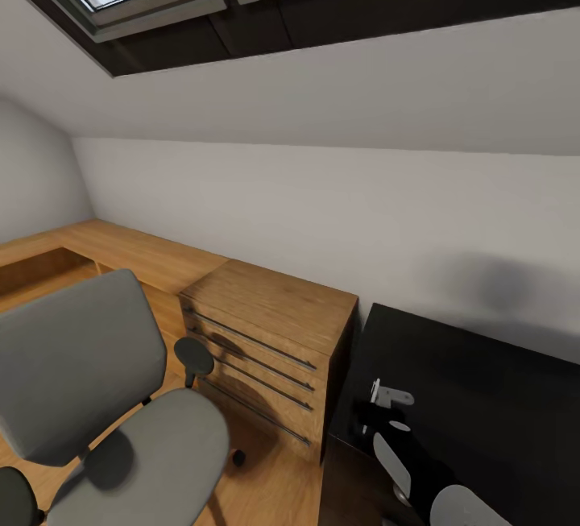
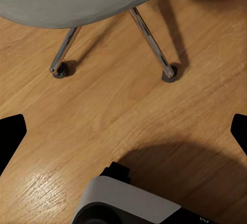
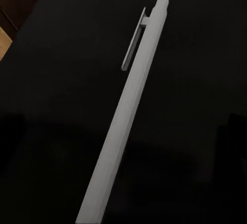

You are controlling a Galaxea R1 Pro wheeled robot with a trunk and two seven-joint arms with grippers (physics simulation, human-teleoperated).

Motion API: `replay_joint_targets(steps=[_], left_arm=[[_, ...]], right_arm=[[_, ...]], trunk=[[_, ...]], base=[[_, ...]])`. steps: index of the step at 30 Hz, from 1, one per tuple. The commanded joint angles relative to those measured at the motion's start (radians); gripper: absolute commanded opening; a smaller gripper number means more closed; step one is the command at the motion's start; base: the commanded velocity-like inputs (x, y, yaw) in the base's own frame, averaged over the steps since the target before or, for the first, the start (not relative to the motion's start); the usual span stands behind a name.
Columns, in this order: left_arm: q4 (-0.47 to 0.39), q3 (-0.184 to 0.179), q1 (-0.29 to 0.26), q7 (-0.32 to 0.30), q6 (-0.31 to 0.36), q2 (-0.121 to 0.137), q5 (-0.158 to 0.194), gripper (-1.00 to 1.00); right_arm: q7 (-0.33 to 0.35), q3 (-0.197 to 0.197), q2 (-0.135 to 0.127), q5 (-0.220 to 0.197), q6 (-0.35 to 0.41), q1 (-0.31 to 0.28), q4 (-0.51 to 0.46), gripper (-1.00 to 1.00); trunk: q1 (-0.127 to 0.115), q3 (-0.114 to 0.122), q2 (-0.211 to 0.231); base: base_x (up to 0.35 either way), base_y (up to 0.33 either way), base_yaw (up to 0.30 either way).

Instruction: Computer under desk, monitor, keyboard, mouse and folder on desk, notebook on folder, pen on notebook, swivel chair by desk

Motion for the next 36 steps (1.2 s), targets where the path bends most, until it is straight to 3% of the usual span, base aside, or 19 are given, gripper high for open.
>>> replay_joint_targets(steps=[1,9,10,36], left_arm=[[-0.002,-0.005,0.0,0.006,-0.004,0.001,0.01,1.0],[-0.002,-0.005,0.0,0.005,-0.004,0.001,0.01,1.0],[-0.002,-0.005,0.0,0.005,-0.004,0.001,0.01,1.0],[-0.002,-0.005,0.0,0.005,-0.004,0.001,0.01,1.0]], right_arm=[[-0.007,0.004,-0.001,-0.018,0.006,0.0,0.032,1.0],[-0.004,-0.002,-0.001,-0.018,0.006,0.0,0.033,1.0],[-0.003,-0.002,-0.001,-0.018,0.006,0.0,0.033,-1.0],[-0.013,-0.002,0.0,-0.015,0.012,0.0,0.03,-1.0]], trunk=[[0.0,-0.001,0.0],[0.0,-0.001,0.0],[0.0,-0.001,0.0],[0.0,-0.001,0.0]], base=[[0.0,0.0,0.0],[0.0,0.0,0.0],[0.0,0.0,0.0],[0.0,0.0,0.0]])
